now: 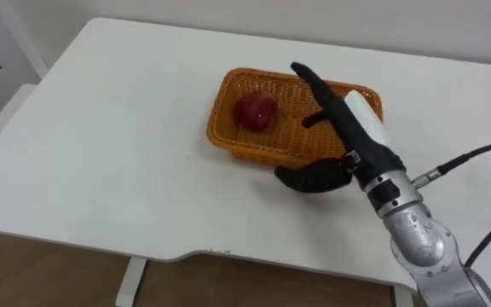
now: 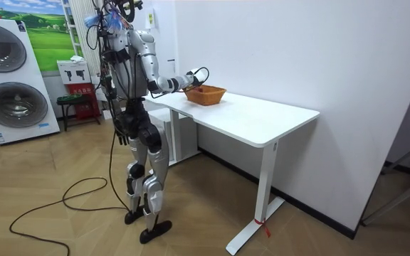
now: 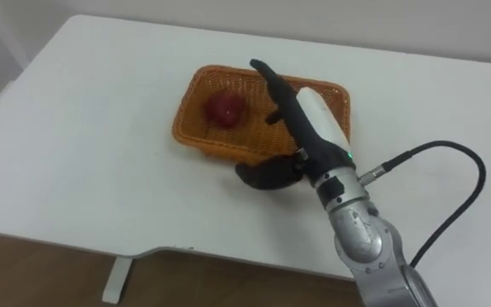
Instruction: Pick and place apple
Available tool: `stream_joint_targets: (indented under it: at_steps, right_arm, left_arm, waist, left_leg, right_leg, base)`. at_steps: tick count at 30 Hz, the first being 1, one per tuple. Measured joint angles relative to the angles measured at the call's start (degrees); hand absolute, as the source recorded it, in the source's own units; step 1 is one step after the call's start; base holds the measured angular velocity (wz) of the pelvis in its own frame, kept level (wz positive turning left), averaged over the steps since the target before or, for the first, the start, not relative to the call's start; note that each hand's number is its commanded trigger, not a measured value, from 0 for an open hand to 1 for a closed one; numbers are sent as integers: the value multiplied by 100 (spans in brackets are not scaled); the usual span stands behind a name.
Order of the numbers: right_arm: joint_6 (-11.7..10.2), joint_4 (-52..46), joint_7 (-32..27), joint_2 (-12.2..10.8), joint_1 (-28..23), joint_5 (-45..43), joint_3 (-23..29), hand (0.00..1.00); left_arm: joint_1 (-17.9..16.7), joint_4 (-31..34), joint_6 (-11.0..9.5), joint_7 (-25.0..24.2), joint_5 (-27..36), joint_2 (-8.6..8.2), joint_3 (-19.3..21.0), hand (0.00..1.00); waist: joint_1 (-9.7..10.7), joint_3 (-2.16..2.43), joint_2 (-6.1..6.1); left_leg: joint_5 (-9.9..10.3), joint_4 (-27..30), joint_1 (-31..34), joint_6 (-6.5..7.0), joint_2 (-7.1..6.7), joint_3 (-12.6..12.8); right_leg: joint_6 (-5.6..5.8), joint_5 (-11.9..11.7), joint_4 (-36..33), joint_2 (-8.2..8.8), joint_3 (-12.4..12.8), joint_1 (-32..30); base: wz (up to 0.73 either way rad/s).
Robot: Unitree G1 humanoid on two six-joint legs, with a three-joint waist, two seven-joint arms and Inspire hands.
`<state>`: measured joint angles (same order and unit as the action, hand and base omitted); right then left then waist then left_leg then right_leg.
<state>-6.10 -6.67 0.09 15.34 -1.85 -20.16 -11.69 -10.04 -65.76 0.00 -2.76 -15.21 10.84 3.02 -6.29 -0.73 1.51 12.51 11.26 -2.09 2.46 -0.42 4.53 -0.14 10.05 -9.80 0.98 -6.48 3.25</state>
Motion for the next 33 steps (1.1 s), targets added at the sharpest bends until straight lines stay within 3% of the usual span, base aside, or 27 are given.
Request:
stream_joint_targets:
  at_steps: [4, 9, 12, 16, 18, 21, 25, 30, 33]
  right_arm:
    - [-12, 4, -79, 2, 1, 83, 217, 0]
    - [-39, 2, -477, -13, 9, 166, 834, 0]
    - [-103, -43, -996, -11, 11, 266, 1472, 0]
    - [-442, -114, -2039, 4, 23, 401, 2647, 0]
    - [-504, -112, -2543, 110, 122, 632, 3097, 0]
    - [-729, -76, -3425, 246, 143, 1291, 3772, 0]
    - [-897, 452, -4424, 266, 121, 2337, 4739, 0]
    - [-937, 1357, -5360, 308, 42, 4092, 5654, 0]
    - [-926, 2300, -5556, 356, 34, 5292, 6104, 0]
  left_arm:
    - [32, -81, 0, 2, -3, -6, 15, 0]
    - [-34, -165, -1, 22, -57, -36, 231, 0]
    - [-152, -164, -24, 142, -8, -25, 390, 0]
    - [-403, -184, -159, 217, -12, -30, 862, 0]
    - [-525, -177, -212, 236, -11, -29, 1034, 0]
    - [-699, -155, -291, 345, -11, -24, 1049, 0]
    - [-788, -128, -299, 440, -27, -32, 1290, 0]
    - [-882, 6, -286, 612, -54, -37, 1481, 0]
    - [-886, 90, -272, 721, -35, -37, 1485, 0]
  waist:
    - [77, 6, -8]
    - [152, 62, -35]
    - [223, 96, -13]
    - [372, 131, 45]
    - [480, 126, 64]
    - [636, 108, 91]
    - [914, 83, 120]
    - [1153, 109, 68]
    - [1329, 140, -9]
  left_leg:
    - [0, 30, 65, 0, -2, -9]
    - [-2, 30, 47, 2, -16, -19]
    - [-3, 17, 29, 3, -15, -10]
    - [-3, 15, 30, 3, -5, -2]
    - [-3, 13, 24, 3, -15, 1]
    - [-3, 35, 17, 3, -9, 8]
    - [0, 52, 85, 0, 2, -17]
    - [3, 54, 160, 5, -33, -1]
    - [2, 48, 177, 6, -40, -18]
  right_leg:
    - [0, -1, 6, 8, -64, -20]
    - [0, -1, 9, 13, -71, -31]
    - [0, 0, 16, 8, -68, -24]
    - [1, 0, 18, 5, -49, -34]
    - [1, 0, 15, 3, -51, -31]
    - [1, 0, 13, 3, -55, -26]
    - [1, 0, 1, 2, -77, -34]
    - [0, 1, -37, -11, 8, -125]
    - [2, -1, -12, -10, 1, -126]
  base:
    - [7]
    - [1]
    - [0]
    - [-2]
    - [0]
    - [0]
    - [3]
    - [-5]
    - [0]
